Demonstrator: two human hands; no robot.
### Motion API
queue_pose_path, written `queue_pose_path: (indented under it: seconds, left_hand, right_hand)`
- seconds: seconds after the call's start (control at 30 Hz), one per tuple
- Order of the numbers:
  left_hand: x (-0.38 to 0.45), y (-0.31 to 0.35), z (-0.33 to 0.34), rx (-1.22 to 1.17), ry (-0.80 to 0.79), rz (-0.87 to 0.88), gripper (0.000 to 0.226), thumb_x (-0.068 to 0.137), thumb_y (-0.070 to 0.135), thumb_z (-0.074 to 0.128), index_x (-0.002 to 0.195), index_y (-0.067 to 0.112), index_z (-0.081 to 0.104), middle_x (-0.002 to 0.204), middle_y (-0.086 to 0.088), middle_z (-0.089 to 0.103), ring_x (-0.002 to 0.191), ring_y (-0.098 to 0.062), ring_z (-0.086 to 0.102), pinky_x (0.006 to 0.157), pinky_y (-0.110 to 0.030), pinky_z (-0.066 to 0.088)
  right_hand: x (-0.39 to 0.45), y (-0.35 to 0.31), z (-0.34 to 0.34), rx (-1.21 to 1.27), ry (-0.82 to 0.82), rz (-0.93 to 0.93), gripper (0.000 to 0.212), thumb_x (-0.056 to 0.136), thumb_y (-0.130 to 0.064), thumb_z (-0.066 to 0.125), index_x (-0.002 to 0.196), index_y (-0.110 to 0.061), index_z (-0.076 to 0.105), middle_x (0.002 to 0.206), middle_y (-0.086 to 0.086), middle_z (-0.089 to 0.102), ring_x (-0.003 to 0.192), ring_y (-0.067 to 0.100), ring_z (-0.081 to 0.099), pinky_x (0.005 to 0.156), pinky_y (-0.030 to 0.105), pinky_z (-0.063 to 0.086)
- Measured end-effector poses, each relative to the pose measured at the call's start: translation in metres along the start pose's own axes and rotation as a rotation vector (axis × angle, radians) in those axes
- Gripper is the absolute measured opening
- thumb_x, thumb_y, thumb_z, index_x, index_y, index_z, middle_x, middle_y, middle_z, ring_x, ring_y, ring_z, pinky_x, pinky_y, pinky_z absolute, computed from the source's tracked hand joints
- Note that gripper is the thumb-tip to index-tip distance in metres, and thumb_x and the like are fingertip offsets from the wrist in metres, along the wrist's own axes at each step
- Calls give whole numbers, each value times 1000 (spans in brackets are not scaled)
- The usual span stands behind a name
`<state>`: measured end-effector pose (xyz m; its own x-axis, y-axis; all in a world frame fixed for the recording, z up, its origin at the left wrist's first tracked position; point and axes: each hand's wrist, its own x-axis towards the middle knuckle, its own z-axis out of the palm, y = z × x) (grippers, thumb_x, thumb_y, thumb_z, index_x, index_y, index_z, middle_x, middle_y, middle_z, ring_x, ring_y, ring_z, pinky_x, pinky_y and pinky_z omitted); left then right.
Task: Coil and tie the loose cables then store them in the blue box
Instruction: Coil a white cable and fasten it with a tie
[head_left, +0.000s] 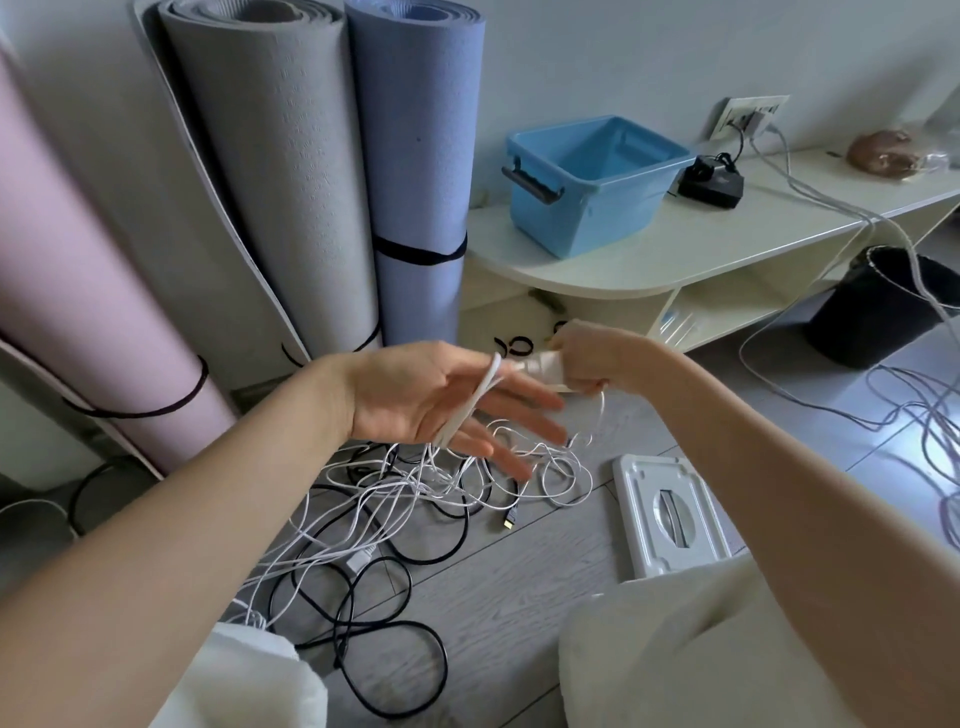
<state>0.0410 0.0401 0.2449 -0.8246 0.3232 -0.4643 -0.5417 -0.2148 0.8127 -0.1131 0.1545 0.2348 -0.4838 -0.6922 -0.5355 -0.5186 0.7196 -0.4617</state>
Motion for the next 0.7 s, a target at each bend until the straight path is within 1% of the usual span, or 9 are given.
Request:
queue_pose_path:
  seconds: [0.07,0.13,0.27,0.33,0.4,0.47,0.57,0.63,0.7]
  left_hand:
    - [0,-5,-4,26,30,-82,48,98,29,28,128,-1,51,128,-15,59,92,-32,68,62,-18,54]
    - [-1,-9,-10,56,47,-135,48,100,26,25,128,-3,51,127,-15,60,98,-36,66,66,-20,55]
    - [0,-13,-16,24,168,-172,45,101,24,24,122,-1,56,124,-14,62,101,-39,64,80,-28,57]
    - [4,-15,-24,-48,317,-144,43,101,21,26,125,-2,52,127,-14,60,104,-37,63,92,-33,51]
    - [8,-17,-35,-173,476,-88,43,100,17,24,133,-5,42,135,-17,52,109,-39,59,84,-37,55]
    - [10,-18,-45,-357,621,27,45,99,15,23,134,-8,38,141,-23,43,121,-44,48,87,-45,49]
    - [11,-11,-52,-535,748,192,40,94,11,19,109,-7,51,137,-23,46,125,-41,46,94,-48,38]
    - [11,-5,-51,-611,783,284,39,93,7,17,96,-8,53,126,-23,53,109,-35,59,92,-48,39]
    - [10,2,-52,-689,797,380,40,93,8,17,88,-7,54,106,-21,61,76,-29,70,87,-51,44]
  right_hand:
    - [-1,9,-12,180,225,45,23,82,-29,68,75,-12,53,42,0,30,38,13,25,37,17,23]
    - [-3,17,-24,440,345,46,19,81,-23,71,81,-12,56,32,-6,29,30,8,25,35,15,22]
    - [-7,20,-38,717,380,-9,30,81,-10,68,62,-13,46,34,-8,27,32,7,19,34,14,16]
    - [-12,12,-38,777,299,-112,29,82,-8,67,63,-14,45,38,-7,26,35,7,18,35,17,12]
    - [-21,0,-36,849,150,-255,28,88,-10,60,64,-14,46,43,-8,24,36,5,17,39,18,9]
    - [-30,-10,-33,880,-6,-380,22,94,-14,49,74,-9,55,47,-9,22,36,2,17,39,17,9]
    - [-37,-19,-28,871,-163,-479,24,94,-19,44,93,-4,63,51,-10,21,39,2,16,39,17,8]
    - [-37,-20,-23,805,-298,-524,24,90,-19,47,95,-7,68,53,-10,20,41,4,13,40,18,8]
    - [-35,-20,-16,695,-447,-527,25,93,-15,45,96,-7,69,53,-9,20,42,4,14,40,17,10]
